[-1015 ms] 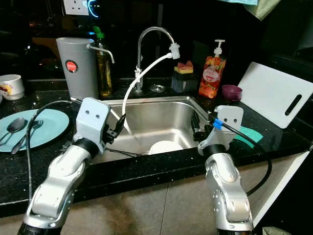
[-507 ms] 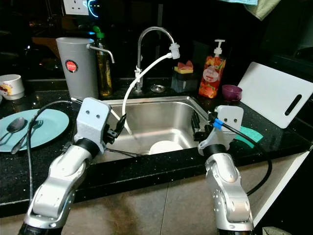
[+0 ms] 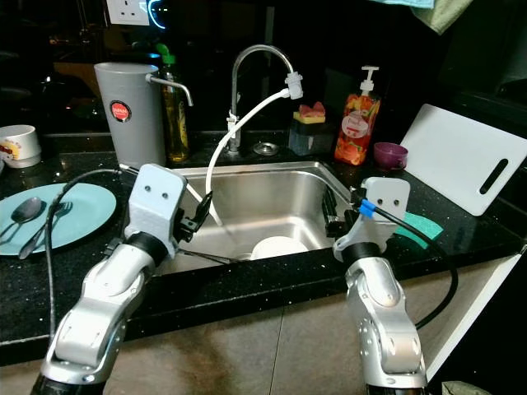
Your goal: Kitchen organization
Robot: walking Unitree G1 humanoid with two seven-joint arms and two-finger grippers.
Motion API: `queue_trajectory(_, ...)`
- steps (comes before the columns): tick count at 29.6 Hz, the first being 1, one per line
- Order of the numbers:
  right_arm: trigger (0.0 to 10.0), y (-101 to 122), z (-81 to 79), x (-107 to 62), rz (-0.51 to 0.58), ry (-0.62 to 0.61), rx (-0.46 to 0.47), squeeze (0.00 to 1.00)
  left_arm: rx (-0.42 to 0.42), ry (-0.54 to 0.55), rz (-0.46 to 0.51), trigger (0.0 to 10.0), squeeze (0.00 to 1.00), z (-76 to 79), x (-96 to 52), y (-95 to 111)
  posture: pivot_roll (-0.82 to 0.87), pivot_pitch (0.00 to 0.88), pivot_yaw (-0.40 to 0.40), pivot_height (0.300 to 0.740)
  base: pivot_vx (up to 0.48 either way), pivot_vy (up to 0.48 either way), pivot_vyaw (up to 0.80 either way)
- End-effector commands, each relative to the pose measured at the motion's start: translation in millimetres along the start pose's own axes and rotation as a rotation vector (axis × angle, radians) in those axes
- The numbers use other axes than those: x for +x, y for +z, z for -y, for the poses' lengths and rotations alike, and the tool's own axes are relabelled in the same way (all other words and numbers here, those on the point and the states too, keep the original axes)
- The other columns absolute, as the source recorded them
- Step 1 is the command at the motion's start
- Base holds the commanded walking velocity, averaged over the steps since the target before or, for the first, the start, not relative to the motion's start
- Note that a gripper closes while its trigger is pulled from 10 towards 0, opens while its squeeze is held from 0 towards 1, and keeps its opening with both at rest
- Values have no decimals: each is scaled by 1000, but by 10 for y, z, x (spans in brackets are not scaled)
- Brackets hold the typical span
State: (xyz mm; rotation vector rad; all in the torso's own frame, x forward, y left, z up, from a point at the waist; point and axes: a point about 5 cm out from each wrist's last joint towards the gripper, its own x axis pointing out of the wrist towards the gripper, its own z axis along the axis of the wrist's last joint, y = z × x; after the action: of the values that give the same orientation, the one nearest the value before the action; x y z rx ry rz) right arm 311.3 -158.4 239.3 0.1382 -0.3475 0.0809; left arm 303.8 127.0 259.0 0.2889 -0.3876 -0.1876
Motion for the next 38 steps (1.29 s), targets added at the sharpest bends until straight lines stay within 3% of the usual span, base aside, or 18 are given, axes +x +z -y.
queue_trajectory(1, 10000, -8, 19, -15, -5, -8, -12, 0, 7, -5, -1, 10000, 0, 22, -3, 1, 173, 28, -109, 740, 0, 0, 0)
queue_trajectory(38, 10000, -1, 14, -2, -2, -2, -13, 0, 8, -6, 1, 10000, 0, 22, -2, 1, 172, 21, -113, 740, 0, 0, 0)
